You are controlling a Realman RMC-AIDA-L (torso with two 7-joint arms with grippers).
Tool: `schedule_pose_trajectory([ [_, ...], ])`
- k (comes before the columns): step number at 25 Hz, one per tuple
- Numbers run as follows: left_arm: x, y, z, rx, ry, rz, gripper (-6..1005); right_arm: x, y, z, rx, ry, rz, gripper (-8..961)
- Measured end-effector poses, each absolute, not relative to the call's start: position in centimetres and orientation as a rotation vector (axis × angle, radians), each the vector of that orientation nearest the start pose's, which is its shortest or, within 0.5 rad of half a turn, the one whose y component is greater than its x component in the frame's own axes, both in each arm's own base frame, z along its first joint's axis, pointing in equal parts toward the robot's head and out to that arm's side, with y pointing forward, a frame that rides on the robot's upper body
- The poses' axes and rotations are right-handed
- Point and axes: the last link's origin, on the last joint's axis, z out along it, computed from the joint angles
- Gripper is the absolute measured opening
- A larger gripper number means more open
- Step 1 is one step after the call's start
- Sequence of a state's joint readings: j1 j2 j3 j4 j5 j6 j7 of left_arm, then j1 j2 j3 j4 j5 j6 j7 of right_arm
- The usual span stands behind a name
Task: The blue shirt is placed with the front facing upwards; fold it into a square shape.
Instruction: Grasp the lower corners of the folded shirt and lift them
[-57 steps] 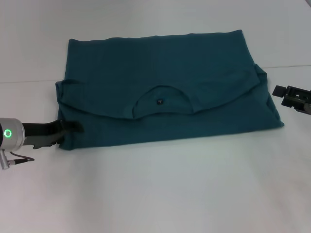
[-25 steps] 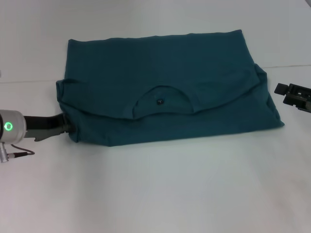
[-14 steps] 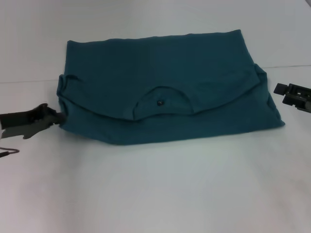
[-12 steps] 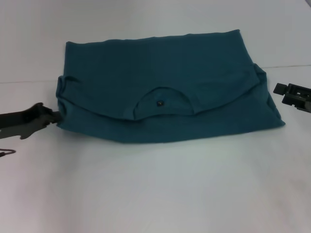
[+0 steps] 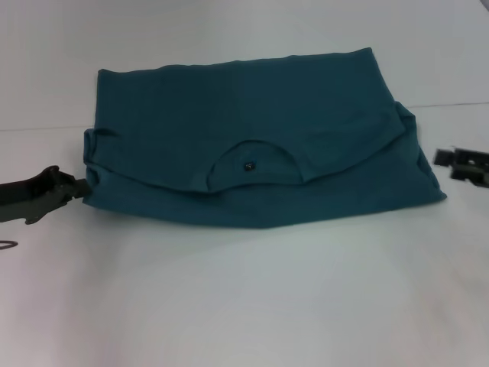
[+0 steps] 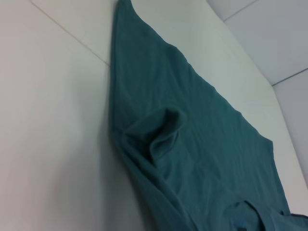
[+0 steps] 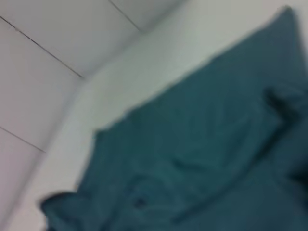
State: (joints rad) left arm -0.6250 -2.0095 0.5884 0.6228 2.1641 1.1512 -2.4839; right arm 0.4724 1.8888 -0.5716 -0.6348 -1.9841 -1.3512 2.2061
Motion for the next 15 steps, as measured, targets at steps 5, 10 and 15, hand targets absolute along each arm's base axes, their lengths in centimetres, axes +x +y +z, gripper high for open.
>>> schedule_pose_trajectory([
  [5,-29.6,40.0,3.7,2.427,2.45,0.906,0,35.0,36.8,14.0,-1.92,1.74,0.44,714],
  [10,-29.3,40.2,3.5,2.45,2.433,0.885,1,34.2,38.7,15.9,-1.881,1.726,0.274,714],
  [15,-28.8,40.4,3.1,2.466,2.411,0.868,0,33.5,40.3,14.8,-1.859,1.687,0.239,699],
])
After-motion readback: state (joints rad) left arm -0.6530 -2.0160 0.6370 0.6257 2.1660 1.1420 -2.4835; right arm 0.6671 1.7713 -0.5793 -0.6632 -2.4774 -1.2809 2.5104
